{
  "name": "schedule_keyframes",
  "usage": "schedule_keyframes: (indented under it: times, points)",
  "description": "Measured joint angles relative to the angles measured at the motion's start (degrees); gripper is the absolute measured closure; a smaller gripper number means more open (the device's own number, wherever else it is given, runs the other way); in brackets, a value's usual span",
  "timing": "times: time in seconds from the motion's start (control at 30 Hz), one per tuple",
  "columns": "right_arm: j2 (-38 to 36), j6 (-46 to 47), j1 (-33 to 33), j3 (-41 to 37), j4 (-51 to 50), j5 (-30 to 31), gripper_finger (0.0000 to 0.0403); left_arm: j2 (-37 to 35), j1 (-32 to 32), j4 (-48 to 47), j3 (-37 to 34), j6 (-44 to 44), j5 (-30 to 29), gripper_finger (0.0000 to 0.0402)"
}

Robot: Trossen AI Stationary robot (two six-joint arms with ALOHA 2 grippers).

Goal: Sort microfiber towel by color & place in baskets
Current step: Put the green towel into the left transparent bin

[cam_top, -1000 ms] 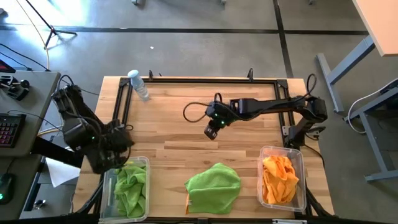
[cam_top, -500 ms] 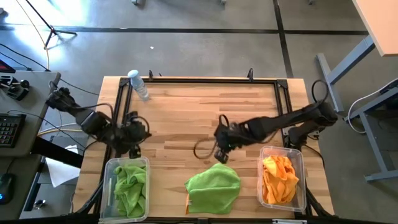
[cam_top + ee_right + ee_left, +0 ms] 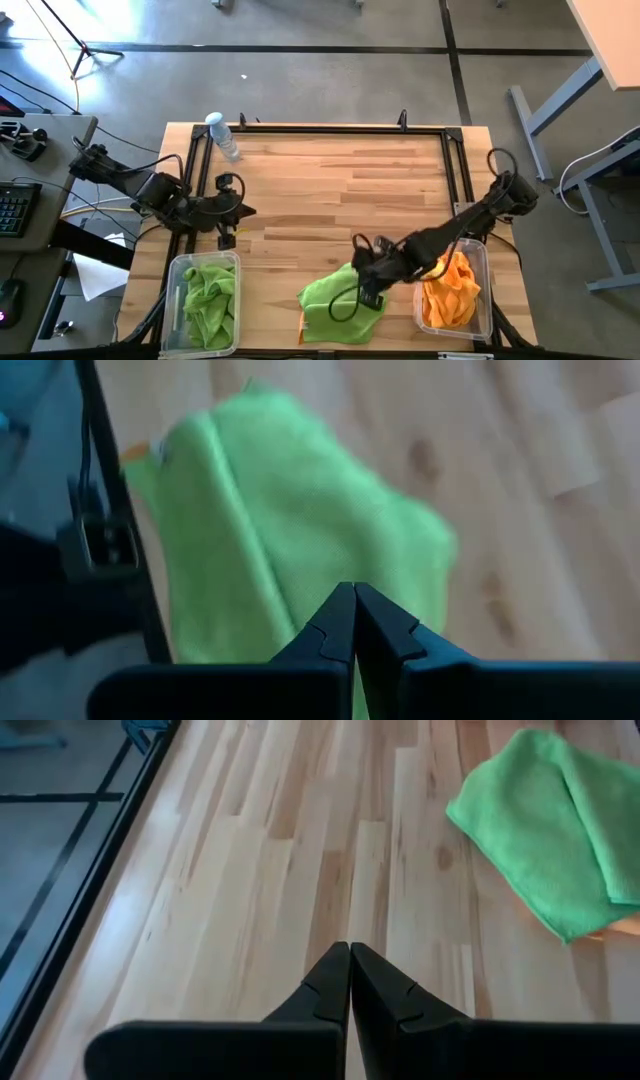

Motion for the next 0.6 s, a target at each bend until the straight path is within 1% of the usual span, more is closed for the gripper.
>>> schedule_keyframes:
  times: [0.1,0.17,0.3,0.47,0.6]
  points:
    - [2.95,-0.44,1.34,0.00,1.20,-3.21,0.0403,0.04,0.00,-0.05,0.00,-0.01,-0.02,0.0401]
    - [4.77,-0.67,1.99,0.00,1.93,-4.20,0.0403,0.02,0.00,-0.07,0.00,-0.03,0.00,0.0401]
    - [7.97,-0.20,2.97,0.00,3.59,-4.08,0.0402,0.02,-0.02,-0.08,0.00,-1.04,0.00,0.0401]
    - [9.76,-0.45,3.03,0.00,6.66,-4.02,0.0402,0.04,-0.02,-0.12,0.00,-1.09,-0.02,0.0401]
    - [9.79,-4.05,3.07,0.00,9.27,-3.78,0.0402,0.04,-0.02,-0.11,0.00,-1.10,-0.02,0.0401]
